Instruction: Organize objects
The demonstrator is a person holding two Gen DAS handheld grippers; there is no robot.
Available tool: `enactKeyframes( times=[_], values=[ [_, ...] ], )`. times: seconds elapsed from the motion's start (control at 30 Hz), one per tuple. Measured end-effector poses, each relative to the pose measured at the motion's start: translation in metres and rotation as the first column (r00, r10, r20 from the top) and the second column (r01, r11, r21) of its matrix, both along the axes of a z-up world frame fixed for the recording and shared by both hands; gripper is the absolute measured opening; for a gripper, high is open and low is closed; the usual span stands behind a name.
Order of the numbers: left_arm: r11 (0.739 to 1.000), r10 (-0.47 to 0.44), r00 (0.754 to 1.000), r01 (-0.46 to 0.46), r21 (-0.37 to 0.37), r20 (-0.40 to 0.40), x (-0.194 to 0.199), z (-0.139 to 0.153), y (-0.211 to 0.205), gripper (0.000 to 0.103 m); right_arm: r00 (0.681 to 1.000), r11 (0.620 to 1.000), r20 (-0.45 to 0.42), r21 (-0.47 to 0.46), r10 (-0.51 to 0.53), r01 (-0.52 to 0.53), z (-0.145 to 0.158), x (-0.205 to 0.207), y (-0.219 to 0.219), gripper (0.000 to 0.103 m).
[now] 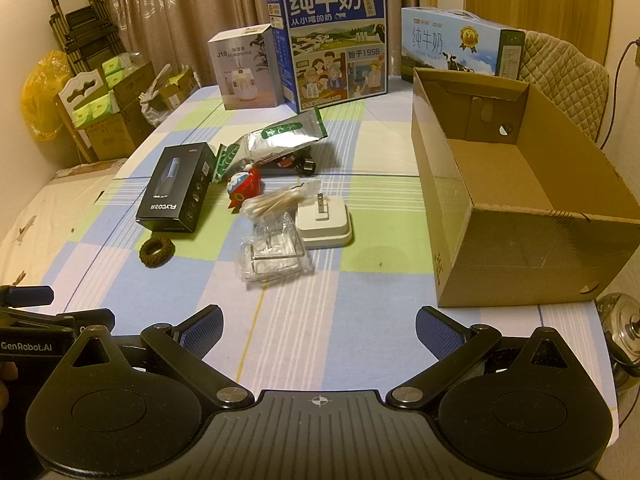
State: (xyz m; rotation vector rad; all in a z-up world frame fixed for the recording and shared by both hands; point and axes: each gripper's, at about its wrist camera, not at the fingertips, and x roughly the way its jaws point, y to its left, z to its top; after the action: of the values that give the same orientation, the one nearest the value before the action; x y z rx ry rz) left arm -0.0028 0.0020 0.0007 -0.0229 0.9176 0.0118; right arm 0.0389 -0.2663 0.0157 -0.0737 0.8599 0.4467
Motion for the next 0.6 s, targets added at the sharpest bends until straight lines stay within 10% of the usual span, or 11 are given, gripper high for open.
enactKeyframes(
  times=[0.6],
  values=[
    [1.000,0.004,1.000,-0.004,-0.004,-0.002,-0.0014,-0.0018,0.0000,0.102,1.000,1.000,0.000,-0.001,0.000,0.000,0.0003,0.0000,0.0008,0.101]
  ],
)
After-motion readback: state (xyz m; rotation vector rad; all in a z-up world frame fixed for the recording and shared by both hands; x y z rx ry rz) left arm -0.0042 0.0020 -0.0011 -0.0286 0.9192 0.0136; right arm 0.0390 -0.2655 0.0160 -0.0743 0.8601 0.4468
